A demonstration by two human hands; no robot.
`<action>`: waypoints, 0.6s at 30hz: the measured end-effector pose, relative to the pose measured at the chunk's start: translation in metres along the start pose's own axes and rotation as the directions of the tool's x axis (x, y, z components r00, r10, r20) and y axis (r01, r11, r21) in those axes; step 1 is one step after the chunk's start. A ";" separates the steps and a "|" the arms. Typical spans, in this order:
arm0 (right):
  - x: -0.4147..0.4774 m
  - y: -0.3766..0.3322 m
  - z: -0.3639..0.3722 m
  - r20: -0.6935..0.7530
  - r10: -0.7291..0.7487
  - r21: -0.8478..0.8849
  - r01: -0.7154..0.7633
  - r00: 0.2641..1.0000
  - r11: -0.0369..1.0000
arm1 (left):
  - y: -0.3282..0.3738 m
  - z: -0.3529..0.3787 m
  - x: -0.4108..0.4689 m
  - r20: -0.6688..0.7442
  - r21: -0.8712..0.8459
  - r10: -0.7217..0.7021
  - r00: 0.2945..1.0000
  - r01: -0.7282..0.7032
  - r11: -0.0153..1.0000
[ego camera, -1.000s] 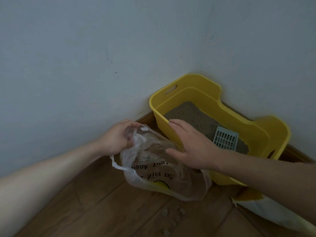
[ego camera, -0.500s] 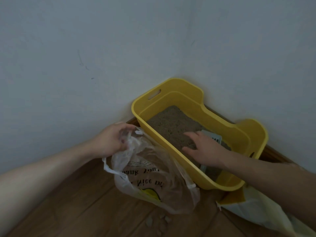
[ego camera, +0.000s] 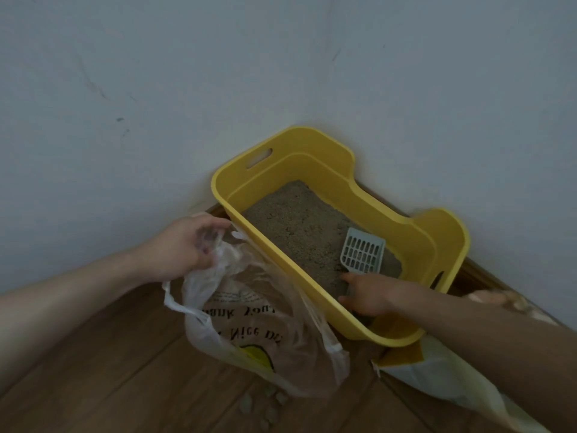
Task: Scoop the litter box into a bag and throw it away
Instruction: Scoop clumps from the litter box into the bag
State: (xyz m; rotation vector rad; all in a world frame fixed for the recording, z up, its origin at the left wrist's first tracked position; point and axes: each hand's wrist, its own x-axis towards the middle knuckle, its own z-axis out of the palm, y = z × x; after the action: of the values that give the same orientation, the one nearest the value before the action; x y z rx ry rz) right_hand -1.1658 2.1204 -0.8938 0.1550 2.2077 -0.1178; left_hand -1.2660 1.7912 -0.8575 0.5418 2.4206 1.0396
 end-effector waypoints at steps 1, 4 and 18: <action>0.002 0.000 0.002 0.014 -0.002 -0.010 0.002 1.000 1.000 | 0.001 0.001 0.001 -0.002 0.007 0.000 1.000 0.000 1.000; 0.006 0.000 0.005 0.052 -0.008 -0.024 0.009 0.999 1.000 | 0.002 0.003 0.003 -0.005 0.029 0.004 1.000 -0.004 1.000; -0.001 0.008 -0.001 -0.320 0.038 0.054 -0.021 0.947 0.998 | 0.021 0.005 -0.013 -0.044 0.016 -0.055 0.998 0.056 0.998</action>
State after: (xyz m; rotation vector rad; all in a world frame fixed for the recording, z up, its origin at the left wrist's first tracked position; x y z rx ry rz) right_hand -1.1648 2.1283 -0.8928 0.2501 2.5283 -0.1391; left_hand -1.2493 1.8009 -0.8414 0.4592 2.4698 1.0184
